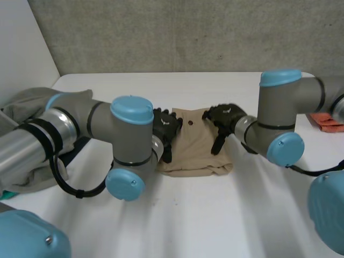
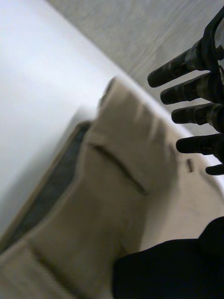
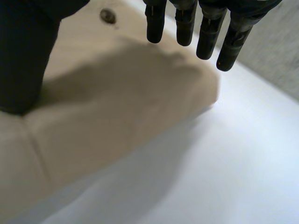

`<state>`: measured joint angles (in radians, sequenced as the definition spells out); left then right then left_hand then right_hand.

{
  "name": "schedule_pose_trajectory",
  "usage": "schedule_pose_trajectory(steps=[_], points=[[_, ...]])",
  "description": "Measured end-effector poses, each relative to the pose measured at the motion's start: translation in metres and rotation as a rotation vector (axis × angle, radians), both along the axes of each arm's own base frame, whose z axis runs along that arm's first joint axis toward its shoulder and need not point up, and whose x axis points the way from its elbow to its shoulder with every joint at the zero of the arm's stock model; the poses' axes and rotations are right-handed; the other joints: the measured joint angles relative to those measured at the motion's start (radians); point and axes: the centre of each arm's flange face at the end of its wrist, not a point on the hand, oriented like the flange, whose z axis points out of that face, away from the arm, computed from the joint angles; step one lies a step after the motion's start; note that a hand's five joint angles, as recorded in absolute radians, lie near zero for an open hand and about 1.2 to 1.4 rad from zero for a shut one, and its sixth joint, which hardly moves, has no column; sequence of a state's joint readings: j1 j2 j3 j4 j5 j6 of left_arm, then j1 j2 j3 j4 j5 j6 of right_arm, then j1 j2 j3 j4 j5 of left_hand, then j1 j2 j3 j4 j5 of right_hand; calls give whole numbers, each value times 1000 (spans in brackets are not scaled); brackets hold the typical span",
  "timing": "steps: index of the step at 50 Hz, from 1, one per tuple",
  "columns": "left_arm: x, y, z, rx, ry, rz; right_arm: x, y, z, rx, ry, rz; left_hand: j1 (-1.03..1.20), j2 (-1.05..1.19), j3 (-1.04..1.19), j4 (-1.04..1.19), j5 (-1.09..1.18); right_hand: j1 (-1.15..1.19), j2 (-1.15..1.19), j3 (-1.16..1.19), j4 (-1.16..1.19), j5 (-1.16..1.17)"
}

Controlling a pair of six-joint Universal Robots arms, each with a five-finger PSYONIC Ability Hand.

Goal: Fold the laundry.

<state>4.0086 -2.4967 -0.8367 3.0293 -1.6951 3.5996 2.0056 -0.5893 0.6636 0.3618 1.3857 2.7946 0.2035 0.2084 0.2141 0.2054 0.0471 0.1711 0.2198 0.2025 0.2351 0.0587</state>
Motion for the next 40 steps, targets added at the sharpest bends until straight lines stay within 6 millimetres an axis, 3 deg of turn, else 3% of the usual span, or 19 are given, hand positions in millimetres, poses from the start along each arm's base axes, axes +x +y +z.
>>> schedule_pose_trajectory(steps=[3, 7, 9, 12, 15, 16, 21, 25, 32, 40], points=[[-1, 1, 16, -27, 27, -4, 0, 0, 9, -20, -15, -3, 0, 0, 0, 0, 0, 0, 0, 0, 0, 0], [2, 6, 52, -75, 95, -11, -7, 9, 51, -118, -102, -19, 0, -1, 0, 0, 0, 0, 0, 0, 0, 0], [3, 8, 62, -87, 120, -19, -9, 13, 57, -139, -117, -20, 0, -1, 0, 0, 0, 0, 0, 0, 0, 0], [8, 18, 93, -104, 208, -76, -16, 32, 65, -184, -145, -17, 0, -1, 0, 0, 0, 0, 0, 0, 0, 0], [12, 25, 106, -100, 247, -123, -20, 44, 61, -190, -147, -13, 0, -1, 0, 0, 0, 0, 0, 0, 0, 0], [16, 30, 115, -91, 276, -174, -24, 56, 52, -187, -145, -7, 0, -1, 0, 0, 0, 0, 0, 0, 0, 0], [22, 41, 125, -53, 312, -291, -28, 74, 34, -174, -139, 12, 0, -1, 0, 0, 0, 0, 0, 0, 0, 0], [27, 51, 124, 22, 318, -415, -21, 95, -2, -183, -123, 77, 0, -1, 0, 0, 0, 0, 0, 0, 0, 0], [30, 56, 120, 79, 309, -458, -8, 91, -36, -225, -74, 130, 0, -1, 0, 0, 0, 0, 0, 0, 0, 0], [31, 58, 126, 65, 314, -454, 1, 83, -51, -238, -48, 147, 0, -1, 0, 0, 0, 0, 0, 0, 0, 0]])
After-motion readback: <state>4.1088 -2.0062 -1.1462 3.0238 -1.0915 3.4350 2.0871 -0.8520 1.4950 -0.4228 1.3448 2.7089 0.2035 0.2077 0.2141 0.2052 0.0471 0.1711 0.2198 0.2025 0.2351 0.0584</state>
